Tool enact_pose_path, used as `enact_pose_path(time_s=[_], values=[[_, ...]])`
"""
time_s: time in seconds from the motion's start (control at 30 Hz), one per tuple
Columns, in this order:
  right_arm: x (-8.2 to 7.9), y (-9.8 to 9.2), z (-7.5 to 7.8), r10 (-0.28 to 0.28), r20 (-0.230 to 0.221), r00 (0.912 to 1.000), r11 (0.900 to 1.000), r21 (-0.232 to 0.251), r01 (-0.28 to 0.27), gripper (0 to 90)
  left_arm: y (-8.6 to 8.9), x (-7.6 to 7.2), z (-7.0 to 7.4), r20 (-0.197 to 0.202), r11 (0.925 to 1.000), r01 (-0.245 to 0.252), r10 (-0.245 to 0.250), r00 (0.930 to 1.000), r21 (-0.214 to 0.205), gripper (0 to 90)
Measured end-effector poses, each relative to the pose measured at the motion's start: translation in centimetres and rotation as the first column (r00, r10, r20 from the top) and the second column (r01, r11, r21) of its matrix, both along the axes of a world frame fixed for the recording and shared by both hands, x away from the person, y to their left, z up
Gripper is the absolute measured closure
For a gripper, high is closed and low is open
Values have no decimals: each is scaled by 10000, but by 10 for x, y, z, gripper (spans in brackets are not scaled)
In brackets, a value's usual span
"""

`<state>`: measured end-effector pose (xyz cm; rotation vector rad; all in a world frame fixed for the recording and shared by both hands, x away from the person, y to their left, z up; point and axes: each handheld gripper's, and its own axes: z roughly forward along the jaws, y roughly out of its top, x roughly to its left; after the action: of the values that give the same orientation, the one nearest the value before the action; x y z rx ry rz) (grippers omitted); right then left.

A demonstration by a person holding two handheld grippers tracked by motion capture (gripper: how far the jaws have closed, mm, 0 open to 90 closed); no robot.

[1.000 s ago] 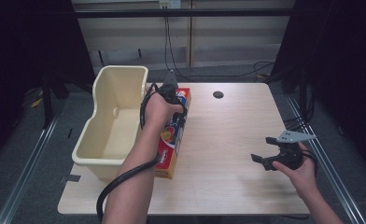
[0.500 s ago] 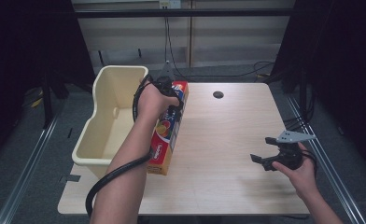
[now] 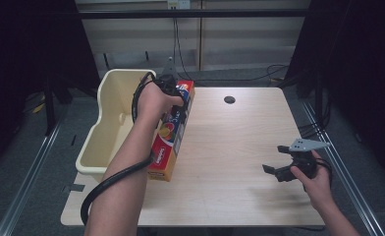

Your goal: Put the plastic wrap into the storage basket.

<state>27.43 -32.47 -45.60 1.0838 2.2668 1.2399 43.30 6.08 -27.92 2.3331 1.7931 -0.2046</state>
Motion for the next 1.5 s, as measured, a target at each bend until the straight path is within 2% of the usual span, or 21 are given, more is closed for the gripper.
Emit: enact_pose_path(time_s=[0.13, 0.27, 0.37, 0.7, 0.87, 0.93, 1.23, 1.5], values=[[0, 0, 0, -8, -16, 10000, 10000, -11, 8, 11, 1, 0, 5, -18, 10000, 2, -2, 10000, 71, 412], [0, 0, 0, 45, -65, 10000, 10000, -32, -45, 11, 5, 0, 11, 86, 9999, -124, 124, 9999, -40, 412], [0, 0, -1, 68, -74, 9999, 10000, -6, -68, 11, 8, 0, 14, 142, 9998, -201, 200, 9997, 65, 412], [0, 1, -2, 101, -81, 9999, 9999, -33, -102, 12, 21, -1, 26, 134, 9991, -409, 408, 9991, 80, 412], [0, 1, -2, 64, -34, 10000, 10000, -35, -64, 12, 29, -1, 31, 147, 9988, -497, 498, 9987, -42, 412], [0, 1, -1, 57, -23, 10000, 10000, -19, -57, 12, 34, -2, 34, 187, 9990, -446, 445, 9988, 46, 412], [0, 0, -1, 50, 26, 10000, 10000, -61, -49, 13, 43, -2, 39, 230, 9978, -654, 656, 9976, -65, 412], [0, 0, -1, 66, 47, 10000, 10000, -23, -66, 12, 55, -3, 43, 231, 9972, -751, 749, 9969, 71, 412]])
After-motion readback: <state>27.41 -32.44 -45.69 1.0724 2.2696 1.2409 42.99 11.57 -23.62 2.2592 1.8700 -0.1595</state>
